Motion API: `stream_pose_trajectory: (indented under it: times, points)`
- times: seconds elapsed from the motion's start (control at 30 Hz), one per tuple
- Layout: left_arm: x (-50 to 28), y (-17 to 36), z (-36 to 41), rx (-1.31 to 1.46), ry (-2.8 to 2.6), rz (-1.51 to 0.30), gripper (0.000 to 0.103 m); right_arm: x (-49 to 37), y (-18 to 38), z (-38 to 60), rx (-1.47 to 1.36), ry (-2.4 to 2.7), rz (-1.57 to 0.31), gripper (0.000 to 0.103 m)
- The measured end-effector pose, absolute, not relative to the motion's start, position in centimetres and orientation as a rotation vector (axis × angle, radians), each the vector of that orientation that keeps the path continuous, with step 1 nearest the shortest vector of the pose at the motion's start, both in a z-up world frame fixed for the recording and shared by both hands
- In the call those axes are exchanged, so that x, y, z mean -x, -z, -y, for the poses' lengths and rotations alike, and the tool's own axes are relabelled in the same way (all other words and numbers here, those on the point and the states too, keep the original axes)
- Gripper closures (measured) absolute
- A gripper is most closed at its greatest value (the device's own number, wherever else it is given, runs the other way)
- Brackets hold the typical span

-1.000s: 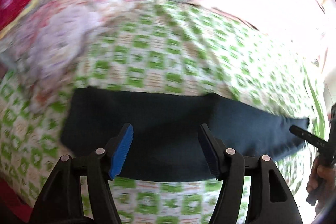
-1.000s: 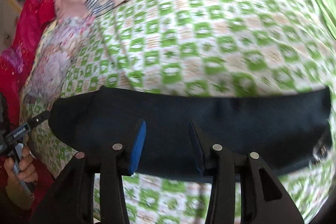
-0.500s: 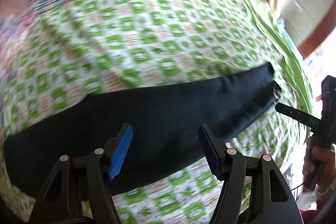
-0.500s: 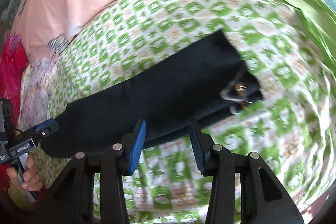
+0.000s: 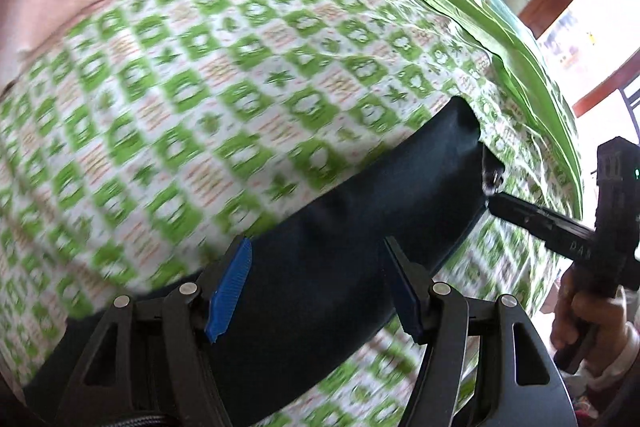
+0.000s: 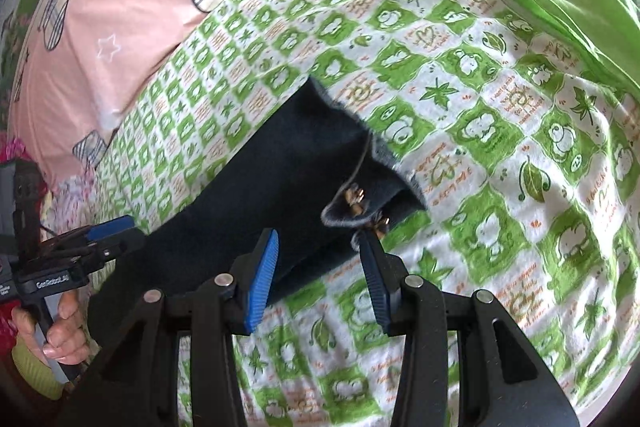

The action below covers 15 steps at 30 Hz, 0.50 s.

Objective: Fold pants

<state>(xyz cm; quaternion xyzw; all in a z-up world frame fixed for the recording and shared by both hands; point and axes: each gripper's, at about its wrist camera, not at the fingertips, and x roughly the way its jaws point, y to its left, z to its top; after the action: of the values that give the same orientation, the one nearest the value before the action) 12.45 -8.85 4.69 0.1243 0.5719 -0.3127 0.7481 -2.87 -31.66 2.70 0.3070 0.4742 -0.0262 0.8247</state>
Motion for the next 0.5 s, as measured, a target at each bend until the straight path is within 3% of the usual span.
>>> stream_pose_trajectory:
  times: [0.23,0.33,0.4,0.5]
  points:
    - [-14.1,-2.9,14.5,-0.341,0.744,-1.279,0.037,2.5,-1.4,33.0,-0.718,0.054,-1.001,0.060]
    - [-14.4,-1.7,16.6,-0.382,0.772,-1.297,0.037,2.3,-1.3,33.3,-0.722,0.052,-0.997,0.070]
    - [-14.5,-1.0,17.5,-0.394,0.787,-1.313,0.041,2.0,-1.2,33.3,-0.722,0.041,-0.995,0.078]
    - [-14.4,-0.1,18.7,-0.413,0.802,-1.341,0.059,1.7,-1.2,33.1,-0.713,0.031,-0.989,0.091]
